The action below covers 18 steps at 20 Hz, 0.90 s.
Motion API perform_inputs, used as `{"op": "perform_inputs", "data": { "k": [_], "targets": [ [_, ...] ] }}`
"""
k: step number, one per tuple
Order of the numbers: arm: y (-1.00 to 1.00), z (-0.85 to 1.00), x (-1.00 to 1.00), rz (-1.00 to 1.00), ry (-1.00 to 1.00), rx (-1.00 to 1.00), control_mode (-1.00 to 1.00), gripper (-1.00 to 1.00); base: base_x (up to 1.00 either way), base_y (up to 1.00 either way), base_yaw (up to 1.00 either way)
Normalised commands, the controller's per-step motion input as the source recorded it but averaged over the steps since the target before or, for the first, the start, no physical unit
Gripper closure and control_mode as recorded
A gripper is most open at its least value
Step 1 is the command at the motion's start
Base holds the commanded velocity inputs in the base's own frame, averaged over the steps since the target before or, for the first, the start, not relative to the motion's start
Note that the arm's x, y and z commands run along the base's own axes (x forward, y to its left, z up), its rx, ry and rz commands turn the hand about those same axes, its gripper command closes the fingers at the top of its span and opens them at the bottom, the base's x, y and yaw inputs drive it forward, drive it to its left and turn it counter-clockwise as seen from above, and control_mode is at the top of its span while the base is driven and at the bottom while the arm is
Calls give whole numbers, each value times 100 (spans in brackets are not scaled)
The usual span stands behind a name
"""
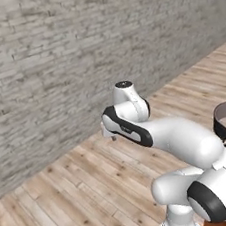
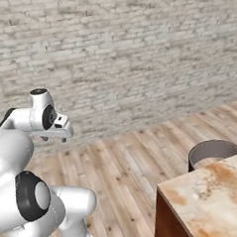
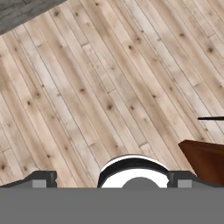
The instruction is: Place the two vegetables and bowl onto the tray for setting up a vegetable dip station.
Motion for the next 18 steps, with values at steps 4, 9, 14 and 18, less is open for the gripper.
{"op": "perform_inputs", "data": {
  "k": [4,9,14,18],
  "targets": [
    [0,0,0,0,0,0,100,-100,54,36,-35],
    [0,0,0,0,0,0,100,-100,55,35,-36],
    [0,0,0,0,0,0,100,-100,55,29,-44],
    [0,0,0,0,0,0,100,-100,56,29,-45]
  ]
}}
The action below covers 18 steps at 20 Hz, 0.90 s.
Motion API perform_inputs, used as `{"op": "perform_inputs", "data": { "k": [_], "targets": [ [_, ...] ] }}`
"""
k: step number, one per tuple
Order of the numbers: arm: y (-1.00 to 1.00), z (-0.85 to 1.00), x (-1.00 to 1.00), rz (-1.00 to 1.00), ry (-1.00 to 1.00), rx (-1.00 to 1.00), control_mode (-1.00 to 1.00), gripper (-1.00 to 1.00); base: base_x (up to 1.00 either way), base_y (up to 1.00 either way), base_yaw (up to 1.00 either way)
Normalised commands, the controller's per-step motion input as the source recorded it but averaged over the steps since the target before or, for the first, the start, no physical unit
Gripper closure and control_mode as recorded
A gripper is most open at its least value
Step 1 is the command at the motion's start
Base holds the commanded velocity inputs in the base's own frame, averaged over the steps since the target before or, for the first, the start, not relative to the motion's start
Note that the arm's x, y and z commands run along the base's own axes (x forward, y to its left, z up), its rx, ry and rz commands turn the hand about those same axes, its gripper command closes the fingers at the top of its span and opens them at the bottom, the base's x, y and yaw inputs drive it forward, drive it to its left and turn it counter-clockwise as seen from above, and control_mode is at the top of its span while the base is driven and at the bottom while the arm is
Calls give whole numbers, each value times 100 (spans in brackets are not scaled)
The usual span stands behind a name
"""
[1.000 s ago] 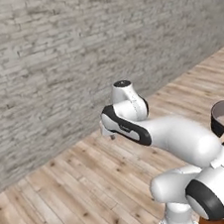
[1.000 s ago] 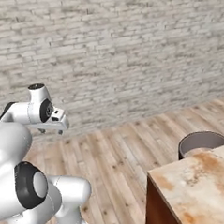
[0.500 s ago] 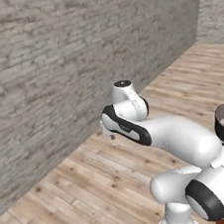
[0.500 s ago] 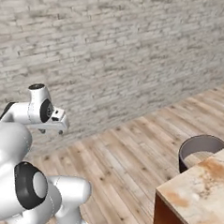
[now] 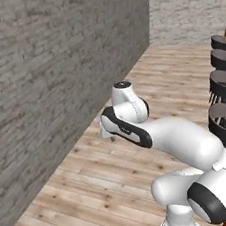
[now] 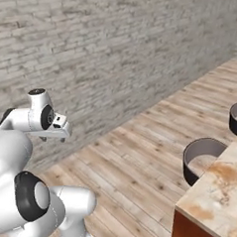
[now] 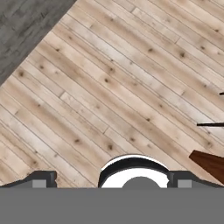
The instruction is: Place the two vegetables and bowl onto the tray for setting up a vegetable dip station.
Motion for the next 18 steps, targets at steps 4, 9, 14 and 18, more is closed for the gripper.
{"op": "perform_inputs", "data": {
  "k": [4,9,14,18],
  "targets": [
    [0,0,0,0,0,0,100,-100,57,30,-43],
    [0,0,0,0,0,0,100,-100,58,30,-40],
    [0,0,0,0,0,0,100,-100,65,31,-22],
    [0,0,0,0,0,0,100,-100,67,30,-19]
  ]
}}
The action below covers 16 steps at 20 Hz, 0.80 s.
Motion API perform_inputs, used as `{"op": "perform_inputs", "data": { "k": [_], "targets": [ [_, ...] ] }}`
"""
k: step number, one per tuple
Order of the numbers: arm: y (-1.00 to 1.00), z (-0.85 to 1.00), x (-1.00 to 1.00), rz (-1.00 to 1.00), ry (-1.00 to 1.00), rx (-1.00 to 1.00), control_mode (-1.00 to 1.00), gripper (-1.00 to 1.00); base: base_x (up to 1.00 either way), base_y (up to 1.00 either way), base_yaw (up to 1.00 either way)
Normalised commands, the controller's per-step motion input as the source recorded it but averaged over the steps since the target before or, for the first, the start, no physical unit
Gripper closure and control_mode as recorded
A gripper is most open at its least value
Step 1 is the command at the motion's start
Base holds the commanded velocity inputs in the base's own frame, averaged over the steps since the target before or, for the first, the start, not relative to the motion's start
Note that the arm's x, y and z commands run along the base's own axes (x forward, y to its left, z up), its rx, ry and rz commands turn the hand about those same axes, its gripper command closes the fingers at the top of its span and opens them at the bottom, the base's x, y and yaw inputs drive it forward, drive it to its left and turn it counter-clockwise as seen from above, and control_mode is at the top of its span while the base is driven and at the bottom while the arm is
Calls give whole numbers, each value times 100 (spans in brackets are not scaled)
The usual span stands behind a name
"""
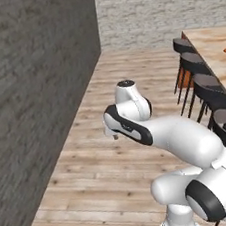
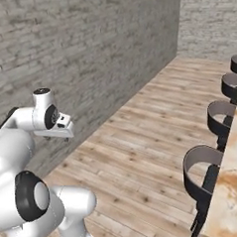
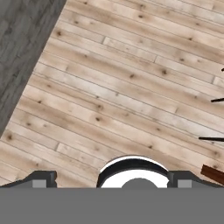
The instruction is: Place the two vegetables and bowl onto the tray for setting up a vegetable dip station.
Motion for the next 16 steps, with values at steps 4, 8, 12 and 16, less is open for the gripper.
{"op": "perform_inputs", "data": {
  "k": [4,8,12,16],
  "targets": [
    [0,0,0,0,0,0,100,-100,68,29,-17],
    [0,0,0,0,0,0,100,-100,65,24,-20],
    [0,0,0,0,0,0,100,-100,63,23,-24],
    [0,0,0,0,0,0,100,-100,62,23,-25]
  ]
}}
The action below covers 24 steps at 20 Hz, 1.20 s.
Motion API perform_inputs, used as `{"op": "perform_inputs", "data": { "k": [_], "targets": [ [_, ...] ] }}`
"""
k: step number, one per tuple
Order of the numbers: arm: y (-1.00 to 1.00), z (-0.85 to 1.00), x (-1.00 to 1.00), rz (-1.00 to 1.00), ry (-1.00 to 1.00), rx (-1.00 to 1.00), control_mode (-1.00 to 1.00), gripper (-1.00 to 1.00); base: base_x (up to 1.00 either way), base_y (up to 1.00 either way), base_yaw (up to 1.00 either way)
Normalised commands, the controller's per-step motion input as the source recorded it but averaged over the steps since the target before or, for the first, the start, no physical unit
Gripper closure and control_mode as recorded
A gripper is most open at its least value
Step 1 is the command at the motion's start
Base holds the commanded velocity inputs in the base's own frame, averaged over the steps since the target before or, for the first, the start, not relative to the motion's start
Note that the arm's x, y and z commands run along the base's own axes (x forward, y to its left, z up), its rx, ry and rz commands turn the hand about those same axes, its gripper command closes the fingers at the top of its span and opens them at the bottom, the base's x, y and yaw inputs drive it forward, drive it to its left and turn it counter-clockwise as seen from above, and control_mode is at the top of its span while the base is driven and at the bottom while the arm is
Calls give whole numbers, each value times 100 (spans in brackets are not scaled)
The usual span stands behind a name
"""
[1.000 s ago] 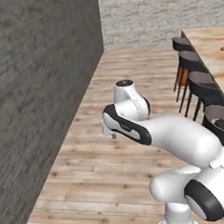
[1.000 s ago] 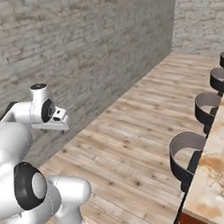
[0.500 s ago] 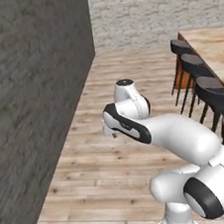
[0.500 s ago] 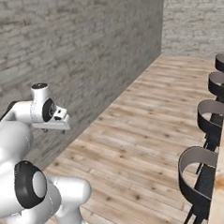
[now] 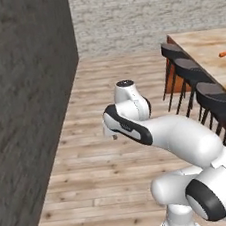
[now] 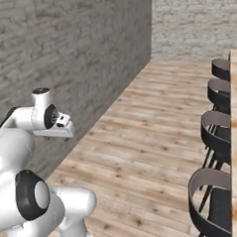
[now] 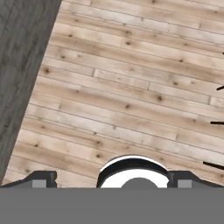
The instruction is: Place the two vegetables and bowl onto the tray for setting up a vegetable dip station.
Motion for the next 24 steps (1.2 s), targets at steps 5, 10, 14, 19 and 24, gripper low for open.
{"op": "perform_inputs", "data": {
  "k": [5,10,14,19,24],
  "targets": [
    [0,0,0,0,0,0,100,-100,65,22,-20],
    [0,0,0,0,0,0,100,-100,67,16,-16],
    [0,0,0,0,0,0,100,-100,65,16,-20],
    [0,0,0,0,0,0,100,-100,60,16,-28],
    [0,0,0,0,0,0,100,-100,60,18,-29]
  ]
}}
